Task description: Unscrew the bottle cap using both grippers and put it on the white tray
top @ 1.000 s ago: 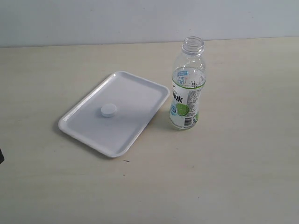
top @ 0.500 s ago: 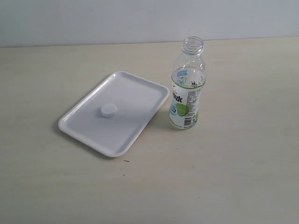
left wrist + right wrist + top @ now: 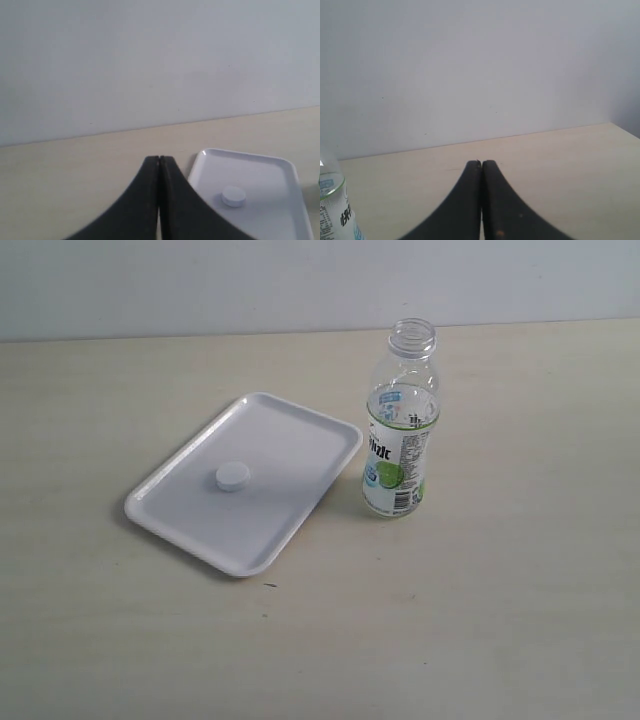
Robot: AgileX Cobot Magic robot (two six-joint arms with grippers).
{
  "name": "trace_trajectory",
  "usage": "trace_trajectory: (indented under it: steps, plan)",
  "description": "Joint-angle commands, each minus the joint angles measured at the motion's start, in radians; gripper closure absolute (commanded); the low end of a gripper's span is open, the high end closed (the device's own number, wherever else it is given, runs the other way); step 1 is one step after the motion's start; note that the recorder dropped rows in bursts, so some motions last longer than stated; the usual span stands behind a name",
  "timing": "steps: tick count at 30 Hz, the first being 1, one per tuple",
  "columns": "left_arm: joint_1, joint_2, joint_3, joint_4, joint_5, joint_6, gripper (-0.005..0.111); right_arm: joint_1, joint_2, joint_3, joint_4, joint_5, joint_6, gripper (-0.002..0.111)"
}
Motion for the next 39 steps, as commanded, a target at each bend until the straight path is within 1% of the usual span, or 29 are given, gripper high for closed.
trace_trajectory:
  steps: [1,2,4,7,39]
  plan:
    - [0.002,-0.006,0.004,0.177,-0.004,-0.260,0.106,-0.003,-0.006,0.005,0.001,-0.013,-0.008,0.108]
    - [0.002,-0.006,0.004,0.360,-0.004,-0.445,0.106,-0.003,-0.006,0.005,0.001,-0.013,-0.008,0.108]
    - [0.002,-0.006,0.004,0.534,-0.004,-0.612,0.106,-0.003,-0.006,0.005,0.001,-0.013,-0.008,0.108]
    - [0.002,-0.006,0.004,0.619,-0.004,-0.673,0.106,-0.003,-0.006,0.005,0.001,-0.013,-0.008,0.108]
    - [0.002,-0.006,0.004,0.621,-0.004,-0.675,0.106,-0.003,-0.006,0.005,0.001,-0.013,-0.008,0.108]
